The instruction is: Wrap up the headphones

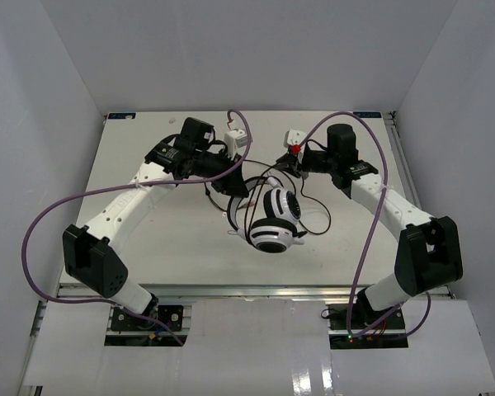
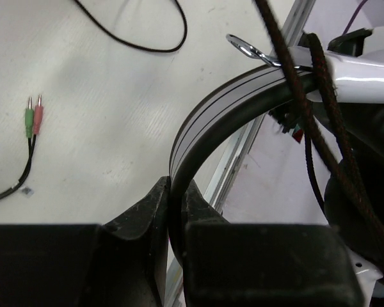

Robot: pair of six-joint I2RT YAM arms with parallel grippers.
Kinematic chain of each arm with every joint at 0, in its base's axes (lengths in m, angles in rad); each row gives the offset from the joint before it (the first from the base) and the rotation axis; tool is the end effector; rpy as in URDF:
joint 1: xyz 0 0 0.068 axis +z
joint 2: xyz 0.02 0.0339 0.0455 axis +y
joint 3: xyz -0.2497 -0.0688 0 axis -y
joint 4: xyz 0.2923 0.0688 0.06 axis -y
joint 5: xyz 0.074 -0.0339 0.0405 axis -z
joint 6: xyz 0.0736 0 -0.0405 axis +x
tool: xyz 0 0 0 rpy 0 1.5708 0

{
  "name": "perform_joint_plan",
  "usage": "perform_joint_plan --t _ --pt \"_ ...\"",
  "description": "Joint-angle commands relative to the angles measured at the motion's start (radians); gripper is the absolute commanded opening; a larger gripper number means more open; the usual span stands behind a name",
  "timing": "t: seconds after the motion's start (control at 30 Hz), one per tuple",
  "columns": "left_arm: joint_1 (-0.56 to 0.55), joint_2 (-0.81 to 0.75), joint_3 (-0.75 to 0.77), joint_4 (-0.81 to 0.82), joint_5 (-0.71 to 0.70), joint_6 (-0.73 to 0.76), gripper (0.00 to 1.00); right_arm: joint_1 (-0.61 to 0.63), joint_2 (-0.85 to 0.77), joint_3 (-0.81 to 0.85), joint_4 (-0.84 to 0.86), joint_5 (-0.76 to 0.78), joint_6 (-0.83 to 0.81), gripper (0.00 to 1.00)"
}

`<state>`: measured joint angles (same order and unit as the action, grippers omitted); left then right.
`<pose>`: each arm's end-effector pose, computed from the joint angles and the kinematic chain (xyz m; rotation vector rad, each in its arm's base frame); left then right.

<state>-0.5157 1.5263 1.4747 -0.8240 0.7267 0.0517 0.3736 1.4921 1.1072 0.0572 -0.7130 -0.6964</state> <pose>0.3121 -0.2332 0.3087 0.9949 2.2244 -1.0944 0.3703 0.1969 0.2666 -1.3143 1.2876 0.4488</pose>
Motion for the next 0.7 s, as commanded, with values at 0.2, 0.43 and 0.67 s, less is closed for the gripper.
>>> perform_joint_plan --t 0.2,0.43,0.67 --pt "0.006 -0.004 0.397 -0.038 -0.403 -0.257 0.00 -0.006 -0.042 -0.298 0.592 -0.628 0.801 0.14" --pt "0.011 0.068 0.726 -0.150 -0.803 -0.352 0.00 0.029 0.022 -0.515 1.416 -0.637 1.370 0.19" --pt "0.020 0.096 0.770 0.007 -1.046 -0.394 0.00 0.124 0.049 -0.548 1.701 -0.595 1.648 0.23"
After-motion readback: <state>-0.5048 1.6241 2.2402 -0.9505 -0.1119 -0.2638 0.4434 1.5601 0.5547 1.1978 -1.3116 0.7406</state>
